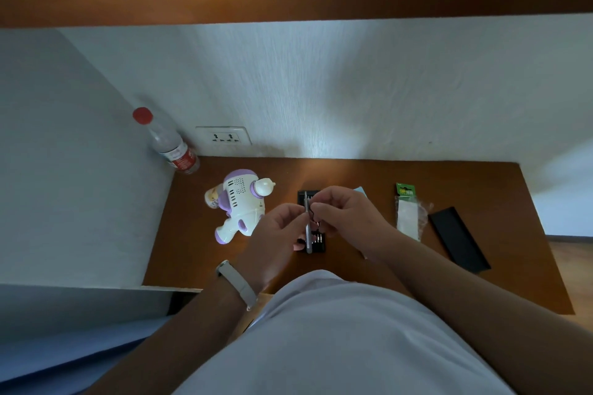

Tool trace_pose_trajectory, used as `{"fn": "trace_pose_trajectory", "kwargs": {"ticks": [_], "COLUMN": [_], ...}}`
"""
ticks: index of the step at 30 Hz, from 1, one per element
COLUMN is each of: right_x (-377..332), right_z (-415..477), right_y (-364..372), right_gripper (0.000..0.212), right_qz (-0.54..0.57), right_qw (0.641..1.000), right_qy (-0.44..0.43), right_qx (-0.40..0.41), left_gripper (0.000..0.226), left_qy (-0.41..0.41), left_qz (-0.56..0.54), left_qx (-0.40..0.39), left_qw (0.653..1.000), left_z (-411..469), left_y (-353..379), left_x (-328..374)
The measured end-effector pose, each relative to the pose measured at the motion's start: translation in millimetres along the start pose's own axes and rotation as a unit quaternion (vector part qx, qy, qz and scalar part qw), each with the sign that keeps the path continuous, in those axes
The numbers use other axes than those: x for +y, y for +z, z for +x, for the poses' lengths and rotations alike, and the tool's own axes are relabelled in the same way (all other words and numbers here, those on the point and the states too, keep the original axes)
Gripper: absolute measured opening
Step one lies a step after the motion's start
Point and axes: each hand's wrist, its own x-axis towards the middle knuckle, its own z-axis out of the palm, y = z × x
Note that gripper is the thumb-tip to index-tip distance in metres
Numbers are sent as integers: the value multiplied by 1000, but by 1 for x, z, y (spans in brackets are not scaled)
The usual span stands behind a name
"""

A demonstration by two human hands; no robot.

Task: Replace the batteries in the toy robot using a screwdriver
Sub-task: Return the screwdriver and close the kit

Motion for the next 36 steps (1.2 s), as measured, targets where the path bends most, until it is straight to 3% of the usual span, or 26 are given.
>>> {"fn": "trace_pose_trajectory", "kwargs": {"ticks": [19,27,36], "right_x": [2,21,49], "right_z": [27,31,42], "right_y": [14,4,-16], "right_gripper": [8,18,5], "right_qz": [77,287,173], "right_qw": [995,952,973], "right_qy": [55,110,146], "right_qx": [-16,-11,42], "left_gripper": [19,19,5], "left_qy": [18,10,-50], "left_qz": [101,157,55], "left_qx": [-5,-25,45], "left_qw": [995,987,996], "left_z": [6,13,28], "left_y": [-33,-33,-23], "left_x": [-16,-23,-45]}}
